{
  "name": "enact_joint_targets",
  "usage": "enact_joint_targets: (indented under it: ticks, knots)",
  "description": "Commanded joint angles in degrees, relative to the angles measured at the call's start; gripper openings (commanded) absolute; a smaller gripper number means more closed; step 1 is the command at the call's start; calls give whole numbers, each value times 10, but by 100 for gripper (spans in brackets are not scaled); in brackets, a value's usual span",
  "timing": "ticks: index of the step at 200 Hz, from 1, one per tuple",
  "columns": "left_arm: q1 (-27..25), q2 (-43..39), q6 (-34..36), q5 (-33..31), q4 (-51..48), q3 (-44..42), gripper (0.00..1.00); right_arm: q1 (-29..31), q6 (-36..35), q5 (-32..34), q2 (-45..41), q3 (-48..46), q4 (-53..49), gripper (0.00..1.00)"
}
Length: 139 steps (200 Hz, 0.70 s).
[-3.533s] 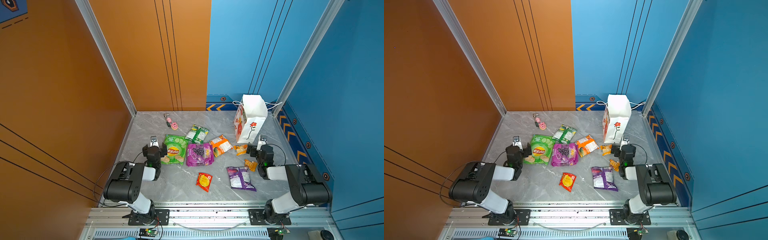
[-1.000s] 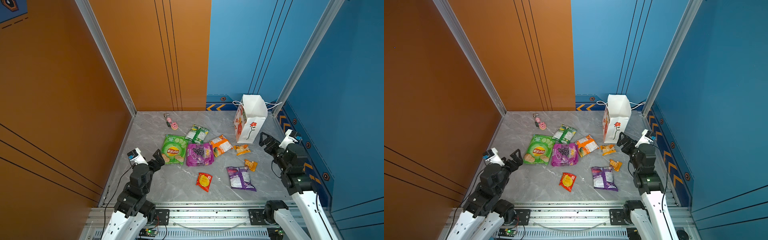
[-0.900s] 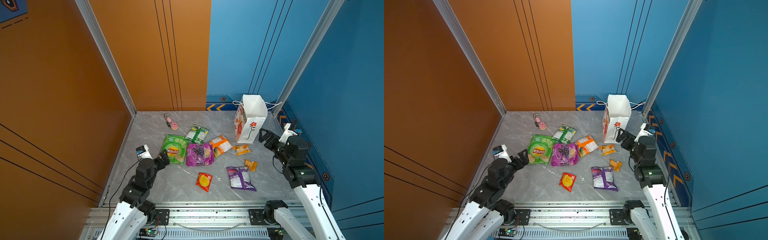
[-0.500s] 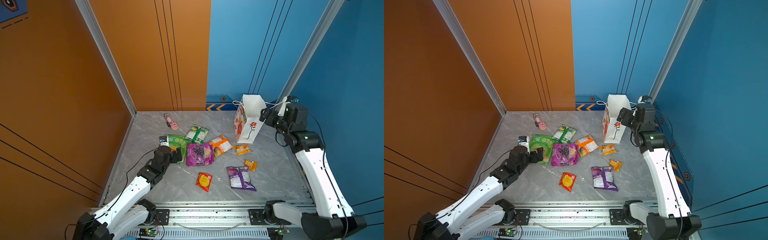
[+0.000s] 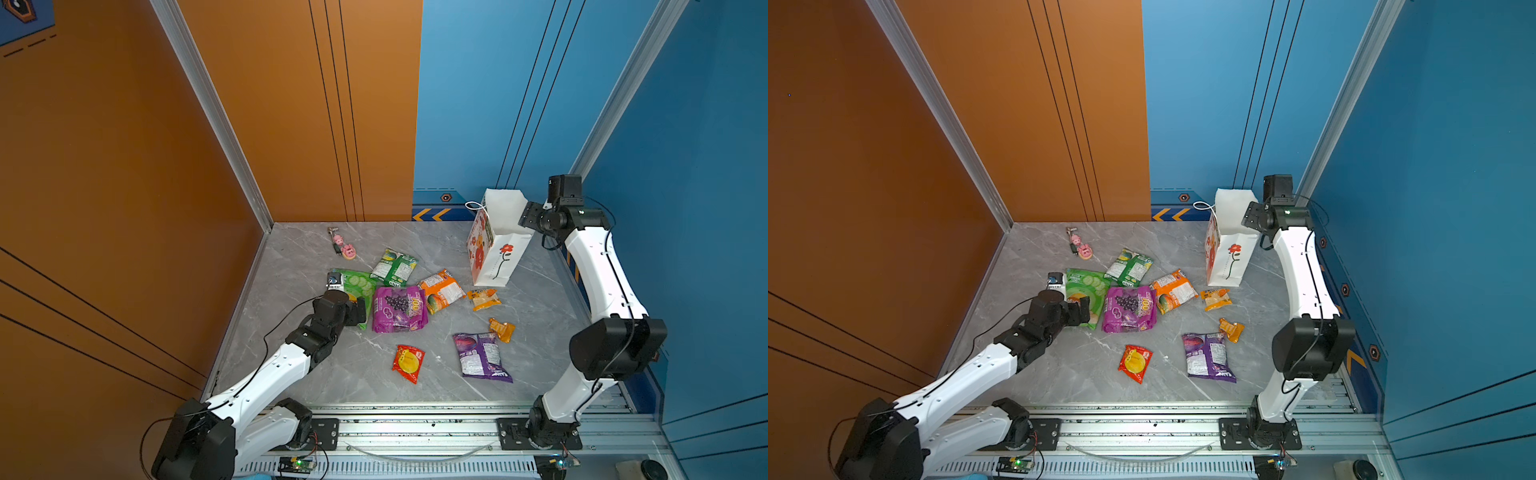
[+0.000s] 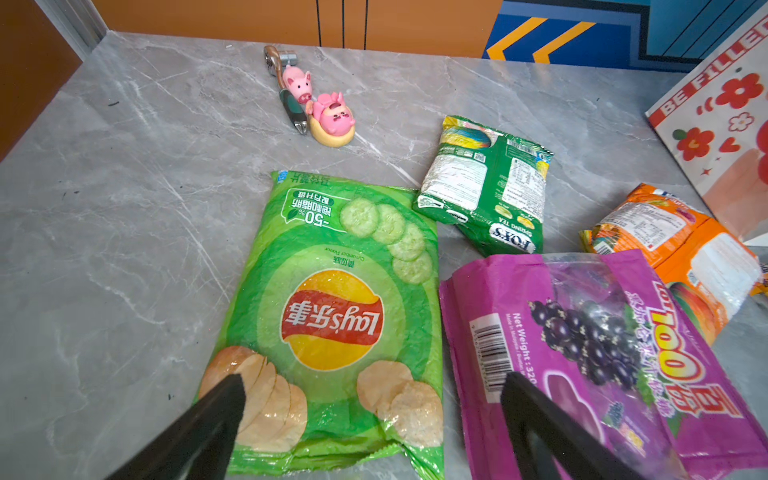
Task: Place the snacks into the paper bag
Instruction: 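Reach right gripper to paper bag rim while left gripper moves over Lay's bag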
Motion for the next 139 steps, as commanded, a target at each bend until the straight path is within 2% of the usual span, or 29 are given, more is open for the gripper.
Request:
enact_joint_targets:
  ticks: [1,36,55,79,95,122,139]
  knots:
    - [5,-13,9,-21,-5,-4,98,-10,18,7,59,95,-63,71]
    - [6,-26,9,-27,-3,-8,98,-16,8,-14,146,192,-105,54]
    - [7,-29,8,-31,-2,-9,98,-14,-11,6,182,227,-142,52]
    - [8,-17,8,-24,1,-5,98,-12,-31,16,191,222,-164,50]
    - [8,3,9,-19,-4,4,98,-12,-33,4,182,208,-165,40]
    - [8,35,11,-26,-12,21,98,-12,-29,-20,145,183,-159,16]
    - [7,38,12,-30,-9,22,98,-12,-23,-34,115,148,-145,6]
